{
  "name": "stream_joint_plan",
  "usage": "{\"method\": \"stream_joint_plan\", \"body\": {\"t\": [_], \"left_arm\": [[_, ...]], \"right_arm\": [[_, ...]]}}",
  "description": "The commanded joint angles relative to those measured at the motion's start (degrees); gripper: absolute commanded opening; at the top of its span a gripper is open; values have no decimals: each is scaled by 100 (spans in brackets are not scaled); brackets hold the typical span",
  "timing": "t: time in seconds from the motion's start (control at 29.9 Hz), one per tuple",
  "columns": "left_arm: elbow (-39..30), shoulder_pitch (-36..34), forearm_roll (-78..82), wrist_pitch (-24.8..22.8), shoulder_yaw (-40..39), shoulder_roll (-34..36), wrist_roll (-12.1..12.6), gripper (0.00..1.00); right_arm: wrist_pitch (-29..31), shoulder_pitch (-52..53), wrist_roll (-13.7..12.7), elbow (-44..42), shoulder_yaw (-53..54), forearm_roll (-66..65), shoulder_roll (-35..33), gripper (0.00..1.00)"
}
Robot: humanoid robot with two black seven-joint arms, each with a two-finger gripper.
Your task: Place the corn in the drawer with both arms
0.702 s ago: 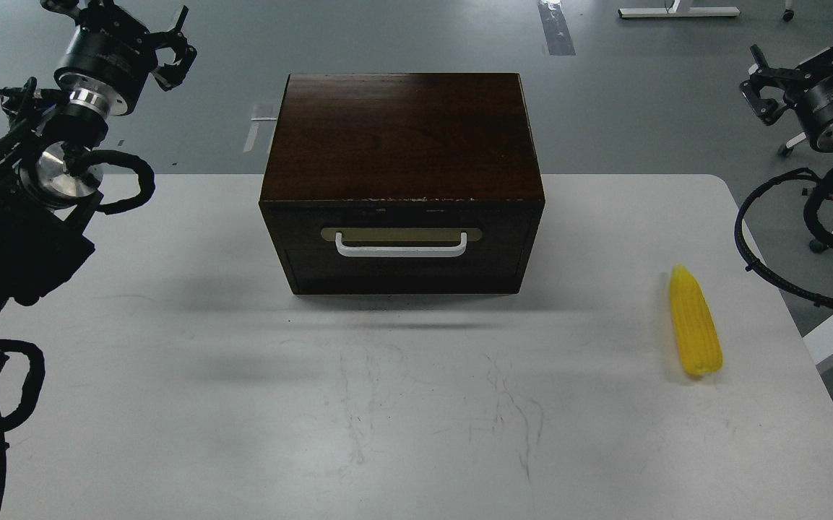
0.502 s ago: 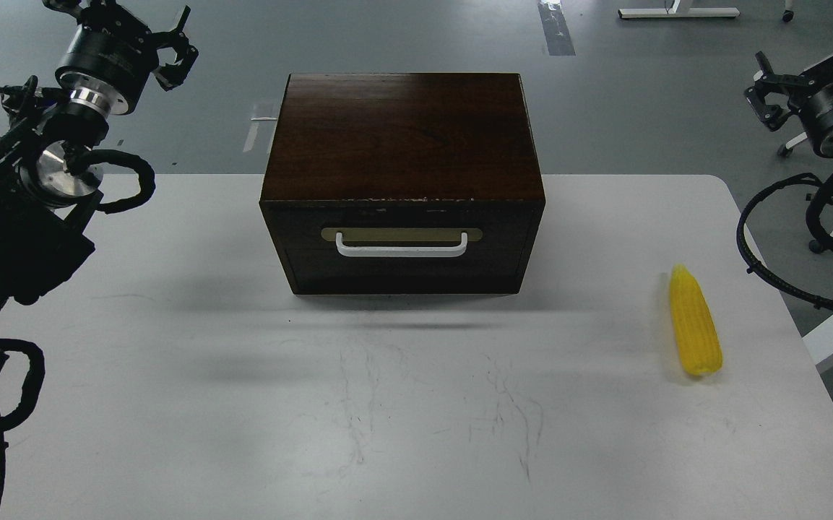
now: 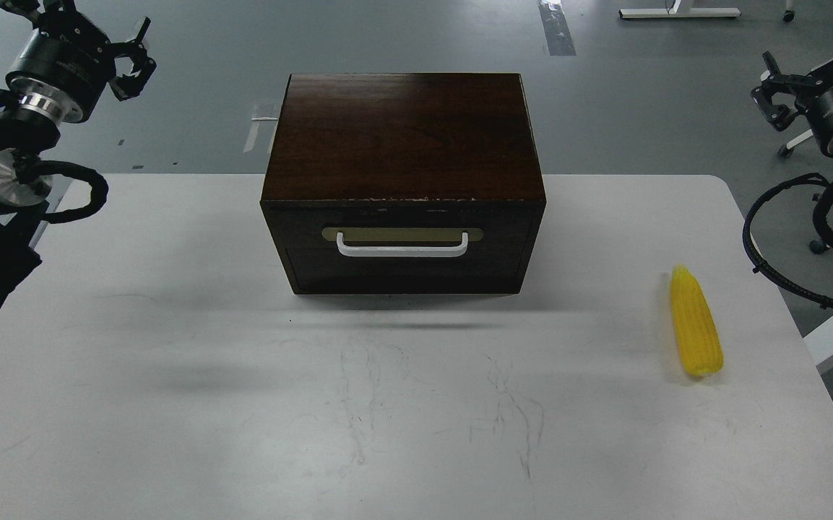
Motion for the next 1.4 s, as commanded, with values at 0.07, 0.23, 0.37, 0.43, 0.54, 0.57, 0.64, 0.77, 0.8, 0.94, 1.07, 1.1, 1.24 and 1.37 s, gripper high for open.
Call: {"method": "stream_joint_plan", "body": {"t": [0.07,0.23,0.37,0.43,0.54,0.57,0.64,0.77,0.8,0.94,1.07,1.1,1.24,1.37], "left_arm": [[-323,-204,1022,0,201,492,-26,97],[-2193,-749,2727,0,201,1573,-18,93],[-4153,-951,4291,0,192,2320,-9,92],[-5450,-969,5500,0,183,2592,0,89],[-6402,-1021,6774,0,183,2760,9,89],[-6571,-1039,7059,0,183,2752,0,89],[-7002,-1109,8059,0,192,2708,-9,89],[-7153,-1215,8923,0,201,2454,-26,84],[-7162,-1233,9108,0,236,2227,-35,84],[-7250,-1487,9662,0,639,1680,-26,84],[-7197,-2233,10287,0,1832,961,-61,83],[-7145,-2417,10340,0,2114,733,-105,83],[-6925,-2761,10603,0,2635,143,-158,83],[-6468,-2876,10902,0,3021,-280,-316,84]], "right_arm": [[0,-20,25,-9,16,0,-82,100],[0,-28,25,-9,16,0,-214,100],[0,-20,25,0,16,0,-258,100],[0,-20,25,0,24,8,-267,100],[0,-20,25,9,24,0,-293,100],[0,-20,25,0,24,0,-293,100],[0,-20,25,0,24,0,-319,100],[0,-28,34,0,24,9,-416,100],[0,-28,34,-9,24,0,-434,100],[0,-46,42,-9,24,9,-495,100],[0,-46,51,-18,33,9,-504,100],[0,-63,60,-18,33,9,-504,100],[0,-72,69,-18,33,9,-504,100],[0,-99,69,-18,42,17,-504,100]]}}
